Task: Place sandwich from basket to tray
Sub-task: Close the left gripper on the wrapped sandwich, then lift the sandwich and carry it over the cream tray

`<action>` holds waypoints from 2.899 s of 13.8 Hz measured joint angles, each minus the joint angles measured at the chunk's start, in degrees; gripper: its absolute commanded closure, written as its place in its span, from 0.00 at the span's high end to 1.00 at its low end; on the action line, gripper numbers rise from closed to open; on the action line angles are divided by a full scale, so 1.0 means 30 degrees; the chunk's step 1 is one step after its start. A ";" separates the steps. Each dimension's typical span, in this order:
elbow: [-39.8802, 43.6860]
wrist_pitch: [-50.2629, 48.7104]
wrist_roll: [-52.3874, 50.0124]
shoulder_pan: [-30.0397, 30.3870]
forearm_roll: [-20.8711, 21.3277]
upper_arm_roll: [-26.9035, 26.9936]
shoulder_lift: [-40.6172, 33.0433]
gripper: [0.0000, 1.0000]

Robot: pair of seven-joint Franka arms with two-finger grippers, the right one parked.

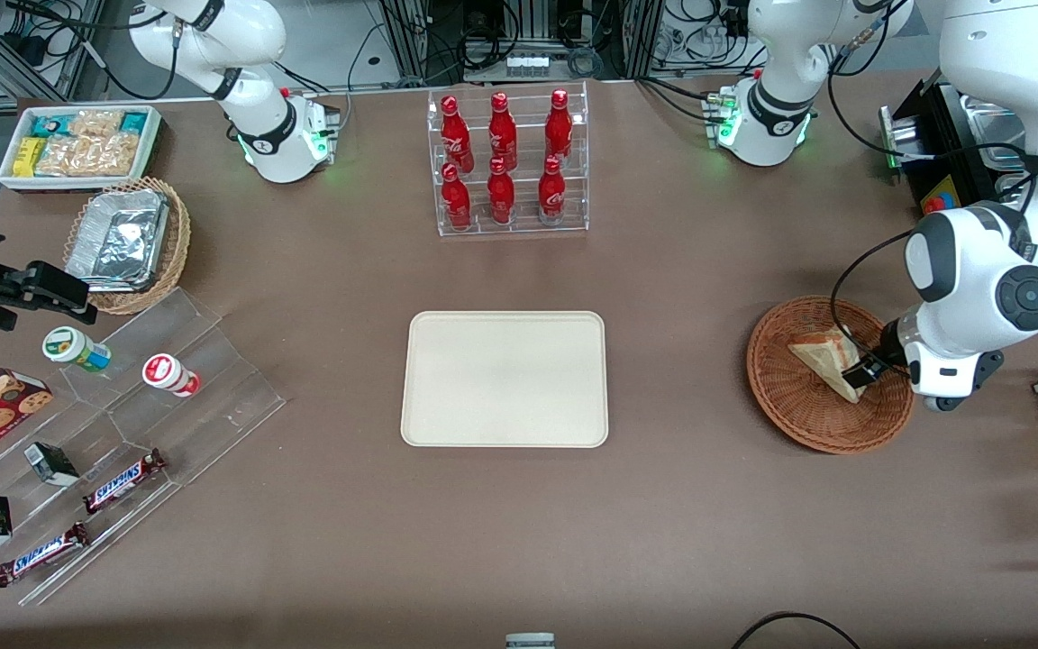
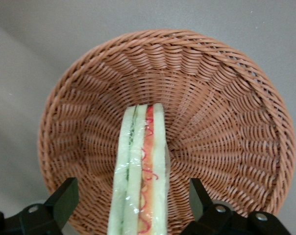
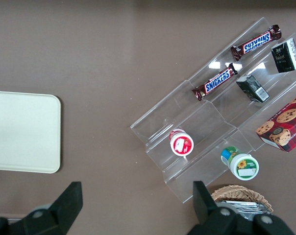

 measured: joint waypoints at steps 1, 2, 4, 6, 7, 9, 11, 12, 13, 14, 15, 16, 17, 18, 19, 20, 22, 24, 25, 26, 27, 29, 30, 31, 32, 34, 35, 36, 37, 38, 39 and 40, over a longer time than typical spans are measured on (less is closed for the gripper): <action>-0.0216 0.0365 -0.0024 -0.0004 -0.0430 -0.0006 0.0001 1.00; -0.0389 0.0555 -0.0032 -0.0007 -0.0641 -0.0007 0.0001 1.00; -0.0639 0.0650 -0.0061 -0.0058 -0.0740 -0.0032 0.0007 1.00; -0.1028 0.0788 -0.0101 -0.0192 -0.0749 -0.0045 0.0048 1.00; -0.1340 0.1157 -0.0118 -0.0223 -0.0752 -0.0059 0.0094 1.00; -0.1862 0.1750 -0.0121 -0.0231 -0.0754 -0.0064 0.0261 0.93; -0.2002 0.1921 -0.0125 -0.0245 -0.0760 -0.0065 0.0491 0.69; -0.2002 0.1937 -0.0126 -0.0248 -0.0761 -0.0065 0.0557 0.65; -0.2001 0.1939 -0.0126 -0.0255 -0.0762 -0.0068 0.0580 0.59; -0.2001 0.1939 -0.0126 -0.0262 -0.0762 -0.0081 0.0587 0.49; -0.2001 0.1938 -0.0126 -0.0266 -0.0763 -0.0094 0.0591 0.36; -0.1999 0.1936 -0.0126 -0.0269 -0.0764 -0.0115 0.0589 0.28; -0.1974 0.1896 -0.0126 -0.0282 -0.0764 -0.0147 0.0584 0.20; -0.1916 0.1819 -0.0126 -0.0342 -0.0764 -0.0174 0.0566 0.17; -0.1817 0.1735 -0.0126 -0.0527 -0.0765 -0.0187 0.0528 0.17; -0.1668 0.1578 -0.0197 -0.0835 -0.0769 -0.0202 0.0442 0.18; -0.1076 0.0262 -0.0529 -0.1413 -0.0768 -0.0239 -0.0054 0.19; -0.0190 -0.1898 -0.0584 -0.1910 -0.0761 -0.0264 -0.1068 0.19; 0.0236 -0.2740 -0.0636 -0.2252 -0.0760 -0.0272 -0.1594 0.19; 0.0646 -0.3380 -0.0885 -0.2714 -0.0759 -0.0279 -0.2023 0.19; 0.1070 -0.3837 -0.1438 -0.3254 -0.0762 -0.0300 -0.2270 0.19; 0.1947 -0.4164 -0.2848 -0.4605 -0.0773 -0.0384 -0.2208 0.20; 0.2383 -0.4168 -0.3337 -0.5438 -0.0783 -0.0429 -0.1927 0.20; 0.2885 -0.4167 -0.3650 -0.6348 -0.0804 -0.0469 -0.1449 0.20; 0.3500 -0.4157 -0.3971 -0.7287 -0.0842 -0.0499 -0.0793 0.20; 0.5048 -0.4140 -0.4577 -0.8787 -0.1126 -0.0551 0.0767 0.20; 0.5834 -0.4140 -0.4645 -0.9293 -0.1526 -0.0561 0.1530 0.20; 0.6569 -0.4140 -0.4659 -0.9704 -0.1831 -0.0563 0.2253 0.20; 0.7265 -0.4139 -0.4665 -1.0110 -0.2070 -0.0569 0.2954 0.20; 0.7938 -0.4140 -0.4664 -1.0537 -0.2259 -0.0582 0.3622 0.21; 0.8508 -0.4132 -0.4644 -1.0949 -0.2346 -0.0599 0.4170 0.21; 0.8901 -0.4123 -0.4501 -1.1369 -0.2366 -0.0634 0.4587 0.21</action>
